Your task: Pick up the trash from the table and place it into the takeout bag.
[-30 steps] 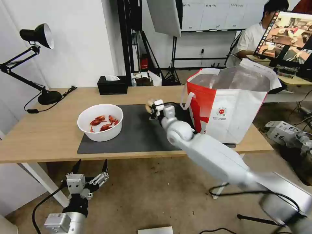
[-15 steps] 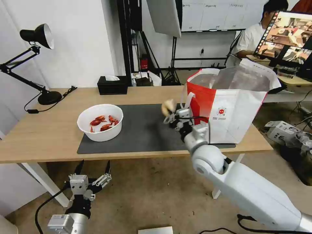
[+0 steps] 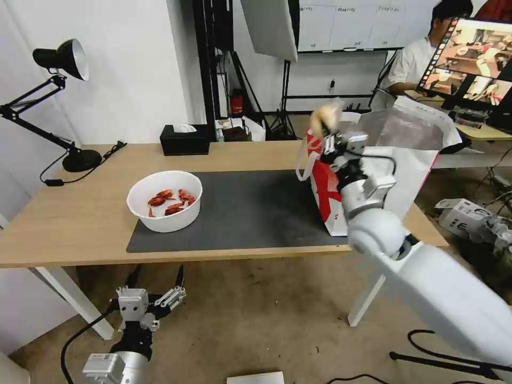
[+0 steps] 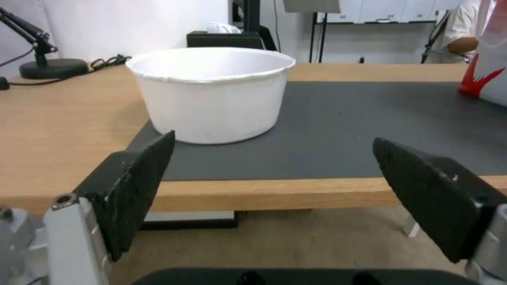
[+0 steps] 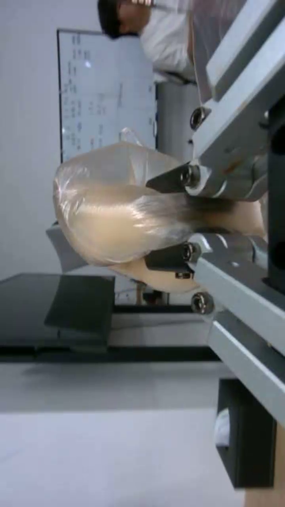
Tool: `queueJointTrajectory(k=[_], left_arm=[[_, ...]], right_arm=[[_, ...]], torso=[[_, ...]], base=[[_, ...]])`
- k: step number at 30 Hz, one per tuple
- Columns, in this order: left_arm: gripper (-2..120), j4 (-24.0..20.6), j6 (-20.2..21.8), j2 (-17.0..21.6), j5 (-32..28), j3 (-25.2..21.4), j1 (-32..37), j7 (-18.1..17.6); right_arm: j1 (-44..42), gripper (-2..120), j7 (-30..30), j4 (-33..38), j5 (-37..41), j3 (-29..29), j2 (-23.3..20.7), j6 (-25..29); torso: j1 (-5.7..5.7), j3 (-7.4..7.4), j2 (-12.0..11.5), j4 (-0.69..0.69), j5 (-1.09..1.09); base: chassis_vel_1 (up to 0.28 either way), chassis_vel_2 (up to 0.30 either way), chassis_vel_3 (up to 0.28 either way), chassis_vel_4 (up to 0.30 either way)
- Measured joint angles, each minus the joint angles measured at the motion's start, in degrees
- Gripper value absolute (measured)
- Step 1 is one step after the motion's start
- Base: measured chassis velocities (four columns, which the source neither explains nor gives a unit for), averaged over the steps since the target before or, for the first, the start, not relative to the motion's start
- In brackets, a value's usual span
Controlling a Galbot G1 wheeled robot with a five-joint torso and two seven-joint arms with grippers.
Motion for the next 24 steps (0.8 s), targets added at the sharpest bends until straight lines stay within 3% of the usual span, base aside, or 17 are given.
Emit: queueJointTrajectory(k=[12,15,24], left_arm=[[100,0.1,-0.1,-0.1,0.2,0.4,0.0,0.3],[100,-0.2,-0.7,-0.1,0.7,0.3,0.1,1.0],[100,-0.4,-0.7,0.1,0.9,0.2,0.3,1.1]], right_arm=[[0.3,3,1.3,1.0,4.8,1.7,-3.5,-5.5],[1.1,15,3.5,1.8,10.5,1.6,-3.9,-10.6],[3.2,45,5.4,2.6,16.6,1.4,-5.3,-13.9]], torso=[[0.00,0.00,0.0,0.00,0.00],[0.00,0.00,0.0,0.00,0.00],[0.00,0.00,0.0,0.00,-0.01]], base=[[0.000,0.000,0.000,0.000],[0.000,0.000,0.000,0.000],[0.000,0.000,0.000,0.000]])
